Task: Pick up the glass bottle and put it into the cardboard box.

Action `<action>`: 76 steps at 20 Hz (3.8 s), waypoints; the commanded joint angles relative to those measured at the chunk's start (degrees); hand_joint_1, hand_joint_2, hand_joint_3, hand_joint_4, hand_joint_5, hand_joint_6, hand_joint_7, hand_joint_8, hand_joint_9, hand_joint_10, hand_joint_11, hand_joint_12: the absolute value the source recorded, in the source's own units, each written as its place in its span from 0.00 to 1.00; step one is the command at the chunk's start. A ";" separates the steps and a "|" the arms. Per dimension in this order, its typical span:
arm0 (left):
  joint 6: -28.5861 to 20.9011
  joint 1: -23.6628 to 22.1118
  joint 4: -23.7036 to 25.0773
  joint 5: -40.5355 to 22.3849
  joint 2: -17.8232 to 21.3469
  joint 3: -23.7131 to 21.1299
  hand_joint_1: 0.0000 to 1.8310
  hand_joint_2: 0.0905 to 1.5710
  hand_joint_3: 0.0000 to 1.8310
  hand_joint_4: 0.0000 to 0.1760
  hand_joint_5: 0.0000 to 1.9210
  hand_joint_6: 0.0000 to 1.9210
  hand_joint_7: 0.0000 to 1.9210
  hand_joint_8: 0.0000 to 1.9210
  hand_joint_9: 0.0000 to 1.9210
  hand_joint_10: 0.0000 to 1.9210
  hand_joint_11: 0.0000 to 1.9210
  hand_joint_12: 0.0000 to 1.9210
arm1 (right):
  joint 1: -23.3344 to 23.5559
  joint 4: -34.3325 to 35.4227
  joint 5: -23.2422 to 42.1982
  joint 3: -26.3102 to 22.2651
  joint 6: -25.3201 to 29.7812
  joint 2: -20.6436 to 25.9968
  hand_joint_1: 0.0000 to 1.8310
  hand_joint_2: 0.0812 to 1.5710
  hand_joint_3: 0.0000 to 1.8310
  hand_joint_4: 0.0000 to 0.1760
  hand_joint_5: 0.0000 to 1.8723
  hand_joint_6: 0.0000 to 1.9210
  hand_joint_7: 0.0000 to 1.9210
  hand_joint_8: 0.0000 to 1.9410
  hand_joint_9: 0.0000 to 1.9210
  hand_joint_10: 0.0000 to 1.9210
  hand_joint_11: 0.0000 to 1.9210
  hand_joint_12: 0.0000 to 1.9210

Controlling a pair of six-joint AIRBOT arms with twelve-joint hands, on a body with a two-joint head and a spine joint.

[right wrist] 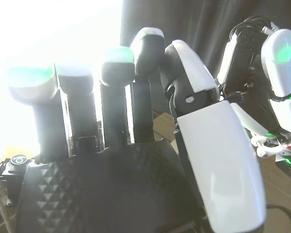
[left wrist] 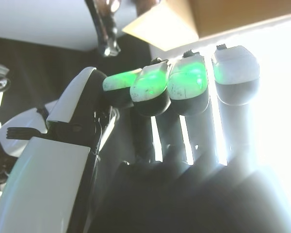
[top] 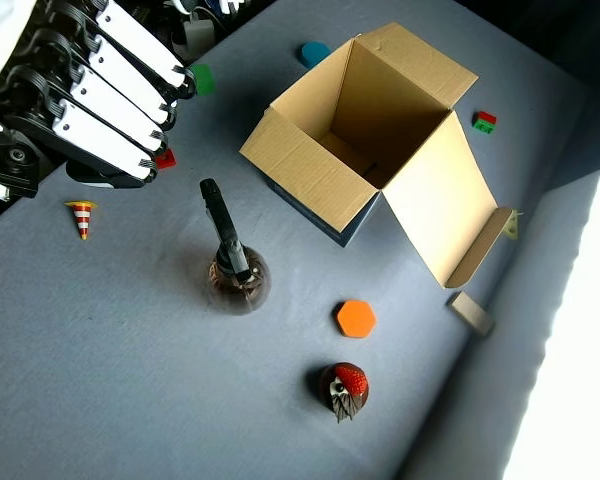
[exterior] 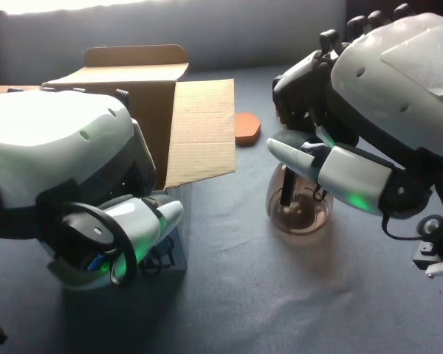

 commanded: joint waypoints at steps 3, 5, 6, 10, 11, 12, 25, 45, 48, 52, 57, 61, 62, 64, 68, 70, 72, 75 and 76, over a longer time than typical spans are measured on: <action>-0.04 -0.99 4.34 1.46 0.19 -0.28 0.06 0.72 0.12 0.01 0.00 0.04 0.03 0.03 0.02 0.06 0.00 0.17 | 0.67 -3.27 4.70 -0.09 0.40 0.25 0.09 0.66 0.13 0.00 0.07 0.10 0.13 0.04 0.07 0.10 0.00 0.24; 0.27 -0.98 4.35 1.11 0.18 -0.42 0.05 0.76 0.06 0.00 0.01 0.02 0.03 0.01 0.03 0.03 0.00 0.13 | 0.80 -3.32 4.63 0.40 1.11 0.22 0.08 0.70 0.06 0.00 0.09 0.05 0.14 0.01 0.09 0.06 0.00 0.22; 0.27 -0.97 4.34 0.76 0.18 -0.54 0.04 0.77 0.03 0.00 0.00 0.01 0.03 0.00 0.03 0.02 0.00 0.11 | 0.76 -3.45 4.53 0.64 1.53 0.22 0.09 0.72 0.03 0.00 0.10 0.03 0.14 0.00 0.10 0.03 0.00 0.22; 0.26 -2.84 2.02 -3.55 0.19 -2.00 0.04 0.78 0.01 0.00 0.00 0.00 0.03 0.00 0.03 0.01 0.00 0.08 | -0.23 -11.43 2.18 3.05 11.96 0.95 0.09 0.73 0.01 0.00 0.11 0.01 0.15 0.00 0.12 0.01 0.00 0.25; 0.27 -4.12 0.66 -5.84 0.18 -2.87 0.04 0.78 0.01 0.00 0.01 0.00 0.03 0.00 0.03 0.01 0.00 0.07 | -0.20 -14.53 0.65 4.12 16.93 1.53 0.09 0.73 0.00 0.00 0.11 0.01 0.15 0.00 0.12 0.01 0.00 0.27; 0.28 -5.34 -0.98 -8.53 0.19 -3.80 0.04 0.78 0.01 0.00 0.01 0.00 0.03 0.00 0.03 0.01 0.00 0.08 | 0.28 -16.50 -1.48 5.27 20.94 2.05 0.09 0.73 0.00 0.00 0.11 0.01 0.15 0.00 0.12 0.01 0.00 0.27; -2.26 -8.69 -13.74 -21.63 -0.53 -11.93 0.04 0.78 0.00 0.00 0.03 0.00 0.04 0.00 0.04 0.00 0.00 0.08 | 0.49 -67.69 -4.48 24.09 93.49 3.37 0.41 0.63 0.00 0.00 0.06 0.00 0.08 0.00 0.06 0.00 0.00 0.06; -20.78 20.39 8.18 -10.38 -1.04 -9.35 0.05 0.77 0.00 0.00 0.01 0.00 0.01 0.00 0.01 0.00 0.00 0.00 | 6.31 -102.62 -17.61 40.17 127.47 -5.37 0.52 0.59 0.00 0.00 0.00 0.00 0.05 0.00 0.04 0.00 0.00 0.01; -21.51 21.15 9.18 -10.29 -2.52 -8.22 0.03 0.78 0.00 0.00 0.01 0.00 0.01 0.00 0.01 0.00 0.00 0.00 | 6.11 -107.87 -18.88 42.50 132.06 -7.66 0.52 0.58 0.00 0.00 0.00 0.00 0.04 0.00 0.03 0.00 0.00 0.01; -27.41 26.31 15.13 -10.29 -5.60 -6.67 0.02 0.78 0.00 0.00 0.01 0.00 0.00 0.00 0.00 0.00 0.00 0.00 | 4.85 -111.07 -20.01 44.72 134.17 -10.22 0.52 0.58 0.00 0.00 0.00 0.00 0.03 0.00 0.02 0.00 0.00 0.00; -34.39 32.58 20.72 -11.17 -6.70 -6.20 0.04 0.77 0.00 0.00 0.00 0.00 0.00 0.00 0.00 0.00 0.00 0.00 | 2.89 -111.27 -20.60 47.74 134.15 -13.08 0.52 0.58 0.00 0.00 0.00 0.00 0.04 0.00 0.03 0.00 0.00 0.00; -35.65 34.24 23.19 -13.10 -8.72 -6.38 0.04 0.75 0.00 0.00 0.00 0.00 0.00 0.00 0.00 0.00 0.00 0.00 | 2.49 -111.28 -20.58 49.14 134.14 -14.55 0.50 0.58 0.00 0.00 0.00 0.00 0.00 0.00 0.00 0.00 0.00 0.00; -36.05 34.63 23.61 -13.78 -9.27 -6.49 0.04 0.75 0.00 0.00 0.00 0.00 0.00 0.00 0.00 0.00 0.00 0.00 | 2.44 -111.28 -20.40 49.46 134.14 -14.87 0.50 0.58 0.00 0.00 0.00 0.00 0.00 0.00 0.00 0.00 0.00 0.00; -39.28 36.63 24.67 -17.47 -11.70 -7.12 0.04 0.75 0.00 0.00 0.00 0.00 0.00 0.00 0.00 0.00 0.00 0.00 | 2.20 -111.30 -20.52 50.19 134.17 -16.00 0.50 0.58 0.00 0.00 0.00 0.00 0.00 0.00 0.00 0.00 0.00 0.00; -42.64 39.53 27.40 -20.91 -14.64 -7.60 0.03 0.74 0.00 0.00 0.00 0.00 0.00 0.00 0.00 0.00 0.00 0.00 | 2.09 -111.56 -21.23 51.12 134.15 -17.39 0.50 0.58 0.00 0.00 0.00 0.00 0.00 0.00 0.00 0.00 0.00 0.00; -42.94 40.46 28.38 -21.34 -15.94 -7.59 0.03 0.74 0.00 0.00 0.00 0.00 0.00 0.00 0.00 0.00 0.00 0.00 | 1.87 -111.59 -21.29 51.48 134.11 -18.02 0.51 0.58 0.00 0.00 0.00 0.00 0.01 0.00 0.00 0.00 0.00 0.00; -43.62 41.79 30.06 -22.88 -17.22 -7.53 0.03 0.74 0.00 0.00 0.00 0.00 0.00 0.00 0.00 0.00 0.00 0.00 | 1.59 -111.67 -21.62 51.71 133.93 -18.66 0.51 0.58 0.00 0.00 0.00 0.00 0.01 0.00 0.00 0.00 0.00 0.00; -47.16 44.86 34.20 -23.77 -18.03 -7.11 0.03 0.75 0.00 0.00 0.00 0.00 0.00 0.00 0.00 0.00 0.00 0.00 | 1.53 -111.72 -21.73 51.83 133.87 -19.05 0.52 0.58 0.00 0.00 0.00 0.00 0.01 0.00 0.00 0.00 0.00 0.00; -47.68 45.40 34.36 -23.40 -18.03 -7.04 0.03 0.75 0.00 0.00 0.00 0.00 0.00 0.00 0.00 0.00 0.00 0.00 | 1.51 -111.72 -21.73 51.84 133.85 -19.09 0.51 0.58 0.00 0.00 0.00 0.00 0.02 0.00 0.00 0.00 0.00 0.00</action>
